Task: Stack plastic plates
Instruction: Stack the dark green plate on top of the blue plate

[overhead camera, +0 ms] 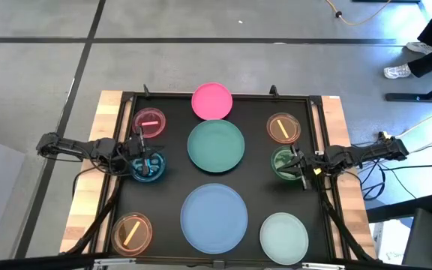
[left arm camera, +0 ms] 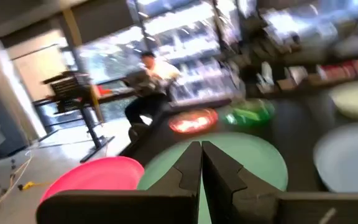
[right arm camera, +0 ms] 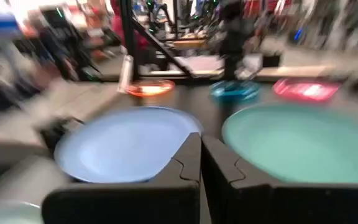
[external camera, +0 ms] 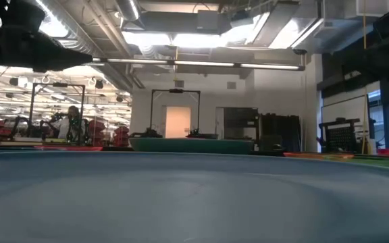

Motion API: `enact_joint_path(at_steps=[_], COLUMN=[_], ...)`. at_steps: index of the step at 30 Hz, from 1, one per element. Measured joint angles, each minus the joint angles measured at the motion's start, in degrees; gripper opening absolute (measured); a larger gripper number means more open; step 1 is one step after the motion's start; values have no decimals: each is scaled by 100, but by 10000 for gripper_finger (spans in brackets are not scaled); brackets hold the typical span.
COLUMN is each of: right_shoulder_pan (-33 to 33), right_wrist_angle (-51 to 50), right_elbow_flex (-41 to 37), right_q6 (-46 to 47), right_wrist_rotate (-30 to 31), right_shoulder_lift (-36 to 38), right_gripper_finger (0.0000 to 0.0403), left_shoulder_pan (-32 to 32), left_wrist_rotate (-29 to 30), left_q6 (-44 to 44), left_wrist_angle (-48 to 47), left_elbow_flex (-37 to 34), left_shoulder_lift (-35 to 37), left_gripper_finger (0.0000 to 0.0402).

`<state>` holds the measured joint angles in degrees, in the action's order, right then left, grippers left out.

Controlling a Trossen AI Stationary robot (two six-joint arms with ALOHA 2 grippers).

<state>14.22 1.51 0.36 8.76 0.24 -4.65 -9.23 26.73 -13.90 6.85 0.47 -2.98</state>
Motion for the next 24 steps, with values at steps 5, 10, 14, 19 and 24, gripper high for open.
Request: enact_joint_path(at_steps=[5,10,14,19,24], right_shoulder_pan=[0,0,-1,0,2], right_wrist_angle=[188,395,1093,1618,1572], right_elbow_flex=[0,0,4,377,1085], right_q6=[1065,1200,1505,1485,1255], right_wrist_rotate=[469,974,1528,1584,1580], right_shoulder_lift=[-2,-3,-419,-1770,-3334], right_gripper_finger=[5,5,5,5,5], left_shoulder_pan=[0,0,6,1,-3], left_wrist_rotate=[-124,-91,209,51,-399], left_q6=[1705,2344,1984,1613,1467], left_wrist_angle=[704,1105,1469,2185,2164], left_elbow_flex=[0,0,0,9,2], left_shoulder_lift=[0,0,0,0,0], left_gripper_finger=[7,7,7,7,7])
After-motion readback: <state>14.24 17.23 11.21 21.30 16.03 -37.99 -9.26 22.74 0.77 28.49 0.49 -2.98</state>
